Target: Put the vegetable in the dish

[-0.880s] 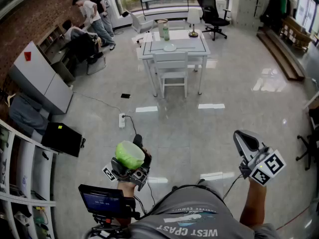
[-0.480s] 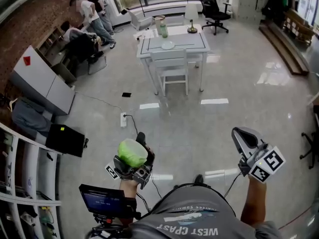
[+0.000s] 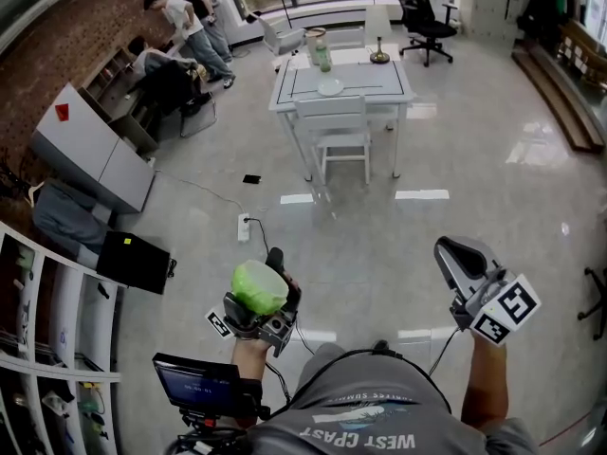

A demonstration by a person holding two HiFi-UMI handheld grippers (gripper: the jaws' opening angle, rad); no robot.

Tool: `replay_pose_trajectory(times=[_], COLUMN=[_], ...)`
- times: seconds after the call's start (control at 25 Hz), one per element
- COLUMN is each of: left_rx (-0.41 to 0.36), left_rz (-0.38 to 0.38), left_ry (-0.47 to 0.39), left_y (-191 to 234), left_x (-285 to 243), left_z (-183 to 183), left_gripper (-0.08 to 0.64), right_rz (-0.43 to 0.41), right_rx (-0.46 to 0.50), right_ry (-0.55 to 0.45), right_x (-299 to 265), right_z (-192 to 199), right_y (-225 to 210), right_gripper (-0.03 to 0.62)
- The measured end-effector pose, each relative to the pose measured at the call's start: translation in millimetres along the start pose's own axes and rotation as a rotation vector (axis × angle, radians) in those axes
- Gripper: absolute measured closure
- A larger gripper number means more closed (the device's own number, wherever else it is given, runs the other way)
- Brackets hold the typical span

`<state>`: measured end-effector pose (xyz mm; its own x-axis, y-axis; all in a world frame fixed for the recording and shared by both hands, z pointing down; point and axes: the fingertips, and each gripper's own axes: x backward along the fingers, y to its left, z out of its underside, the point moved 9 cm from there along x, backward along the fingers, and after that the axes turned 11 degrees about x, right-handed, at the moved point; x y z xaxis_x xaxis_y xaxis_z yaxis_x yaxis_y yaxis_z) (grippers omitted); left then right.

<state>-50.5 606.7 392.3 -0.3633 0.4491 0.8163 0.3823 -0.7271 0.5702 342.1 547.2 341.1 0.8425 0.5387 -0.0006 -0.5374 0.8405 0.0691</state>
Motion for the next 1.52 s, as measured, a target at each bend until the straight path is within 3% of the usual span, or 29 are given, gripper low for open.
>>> replay_pose_trajectory(times=[0.2, 0.88, 1.12, 1.52], left_rx=[0.004, 0.068, 0.076, 0.035], left_rz=[0.007, 0.001, -0.002, -0.012], left_ry=[0.005, 0.047, 0.042, -0.004], left_y=[12.2, 51.3, 75.6, 120.2], left_x=[-7.8, -10.4, -19.4, -54.5], left_z=[-27.1, -175.6, -192.1, -194.5], left_gripper=[0.011, 0.011, 0.011, 0.011], right_rz=[0.0, 0.099, 0.102, 0.028], right_rx=[-0.016, -0.034, -0.043, -0.046], right_ry=[0.023, 0.034, 0.048, 0.027], right_x=[-31.5, -161.8, -180.4, -199.8], right_z=[6.3, 2.3, 5.9, 7.8], right_y=[-11.2, -17.0, -43.2, -118.1], right_gripper=[0.583, 0.583, 0.583, 0.583])
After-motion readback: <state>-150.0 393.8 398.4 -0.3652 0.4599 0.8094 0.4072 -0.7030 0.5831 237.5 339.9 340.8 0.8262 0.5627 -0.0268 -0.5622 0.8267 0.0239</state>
